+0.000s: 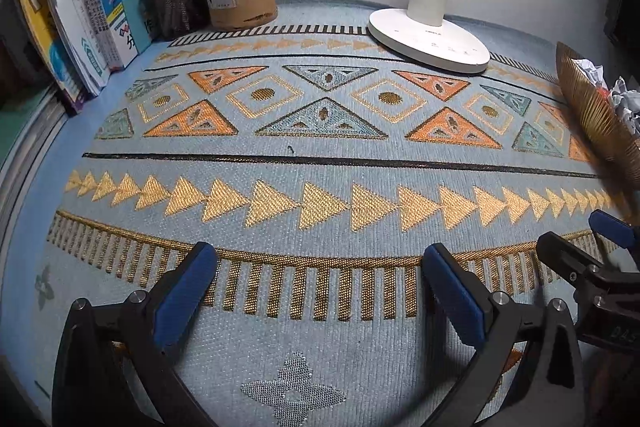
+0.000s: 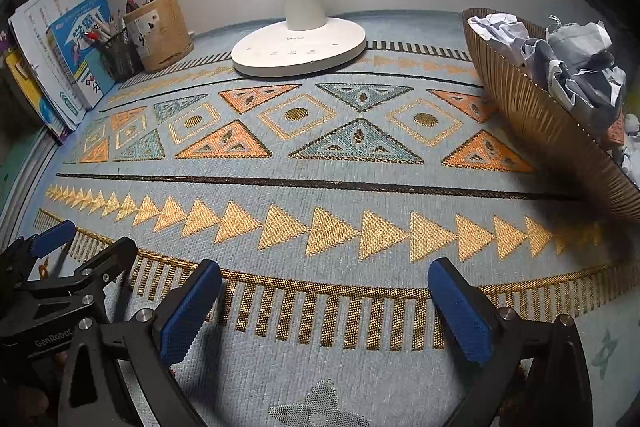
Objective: Organize objects
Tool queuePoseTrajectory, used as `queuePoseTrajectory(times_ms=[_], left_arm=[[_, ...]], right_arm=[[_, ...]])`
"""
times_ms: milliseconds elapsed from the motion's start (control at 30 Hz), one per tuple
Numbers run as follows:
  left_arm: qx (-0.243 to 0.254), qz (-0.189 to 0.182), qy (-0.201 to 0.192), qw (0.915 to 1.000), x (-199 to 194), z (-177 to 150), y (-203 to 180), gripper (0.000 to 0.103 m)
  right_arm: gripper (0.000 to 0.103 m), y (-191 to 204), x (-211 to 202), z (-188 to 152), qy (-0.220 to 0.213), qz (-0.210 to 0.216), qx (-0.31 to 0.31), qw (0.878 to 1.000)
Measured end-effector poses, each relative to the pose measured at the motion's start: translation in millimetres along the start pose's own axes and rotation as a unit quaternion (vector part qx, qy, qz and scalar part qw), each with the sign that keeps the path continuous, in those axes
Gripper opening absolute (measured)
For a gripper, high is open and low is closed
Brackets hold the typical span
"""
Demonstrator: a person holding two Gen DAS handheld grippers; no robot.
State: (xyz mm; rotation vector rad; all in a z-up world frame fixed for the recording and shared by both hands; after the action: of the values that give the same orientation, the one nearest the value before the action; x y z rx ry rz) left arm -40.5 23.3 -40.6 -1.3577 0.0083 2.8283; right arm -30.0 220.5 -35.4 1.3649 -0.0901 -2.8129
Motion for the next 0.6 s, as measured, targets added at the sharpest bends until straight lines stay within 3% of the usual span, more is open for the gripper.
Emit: queuePoseTrajectory(times_ms=[167, 600], left_arm=[[0.000, 0.000, 0.000, 1.0000, 0.2, 0.1, -1.4, 0.103], [0.004, -0.009, -0.009, 0.9999, 0.7, 0.2, -0.9, 0.103]], right_arm=[[0.103, 5.6, 3.5, -3.2, 0.007, -0.025, -0.021, 0.999], [0.103, 1.9, -0.4, -5.8, 0.003, -0.031, -0.017, 0.999]])
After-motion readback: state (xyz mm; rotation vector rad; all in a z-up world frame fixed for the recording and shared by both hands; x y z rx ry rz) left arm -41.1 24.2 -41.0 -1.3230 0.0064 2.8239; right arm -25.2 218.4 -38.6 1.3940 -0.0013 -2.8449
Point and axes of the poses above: each gripper's, at about its wrist camera, not at the fingertips, and x roughly the way its jaws point, y to its left, z to its top, the point moved 5 cm from there along x, roughly the way its jaws point, and after that the axes turned 4 degrees about -y, right-handed, at the moved point
